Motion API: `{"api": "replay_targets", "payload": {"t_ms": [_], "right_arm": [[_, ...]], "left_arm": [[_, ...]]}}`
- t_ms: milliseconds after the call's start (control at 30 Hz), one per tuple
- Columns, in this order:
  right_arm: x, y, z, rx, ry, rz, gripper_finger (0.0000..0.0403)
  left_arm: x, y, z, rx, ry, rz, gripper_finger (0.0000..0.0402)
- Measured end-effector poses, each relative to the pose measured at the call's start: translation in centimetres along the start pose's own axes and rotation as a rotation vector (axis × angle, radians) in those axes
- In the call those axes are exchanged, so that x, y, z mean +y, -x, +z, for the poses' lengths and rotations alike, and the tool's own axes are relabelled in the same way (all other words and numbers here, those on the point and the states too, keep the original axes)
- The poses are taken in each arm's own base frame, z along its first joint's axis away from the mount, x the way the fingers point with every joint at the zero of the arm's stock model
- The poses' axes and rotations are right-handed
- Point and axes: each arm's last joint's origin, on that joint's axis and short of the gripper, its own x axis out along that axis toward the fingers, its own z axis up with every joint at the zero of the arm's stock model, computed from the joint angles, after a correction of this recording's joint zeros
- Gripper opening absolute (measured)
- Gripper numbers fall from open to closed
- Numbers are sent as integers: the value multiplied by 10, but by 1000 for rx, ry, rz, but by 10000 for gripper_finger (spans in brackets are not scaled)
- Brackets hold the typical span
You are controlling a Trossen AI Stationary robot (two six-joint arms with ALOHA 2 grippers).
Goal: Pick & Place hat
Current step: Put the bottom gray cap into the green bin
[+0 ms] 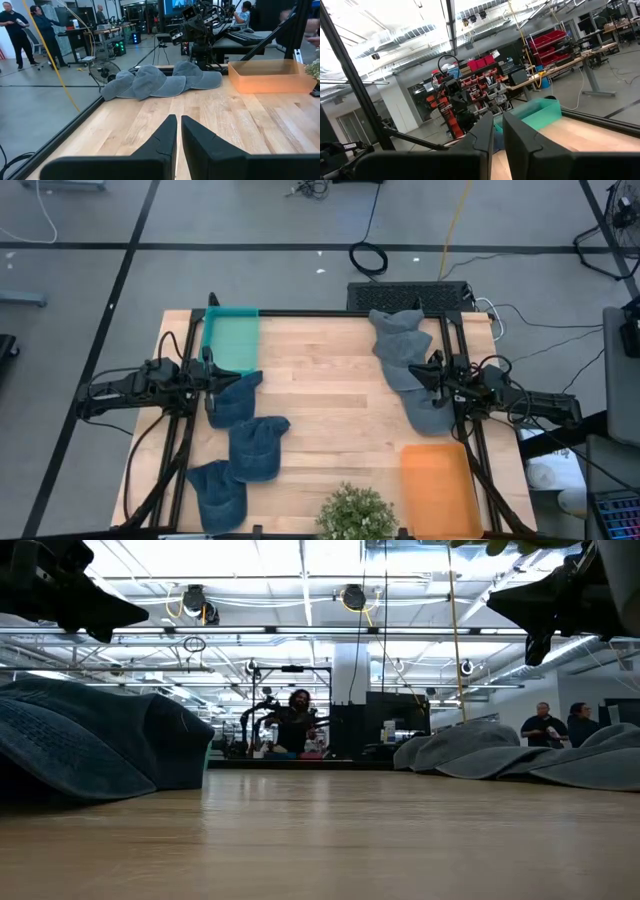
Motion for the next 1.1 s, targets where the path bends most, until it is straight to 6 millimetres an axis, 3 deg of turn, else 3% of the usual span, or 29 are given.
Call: {"api": "replay_targets", "payload": {"t_ms": [533,833,1100], "right_arm": [[0,0,0,3,111,-6,27],[-1,0,-2,22,70,-14,28],[3,0,7,-78,122,27,41]], "left_arm": [[0,0,0,0,0,0,31],[0,0,0,0,0,0,31],[0,0,0,1,0,0,31]]}}
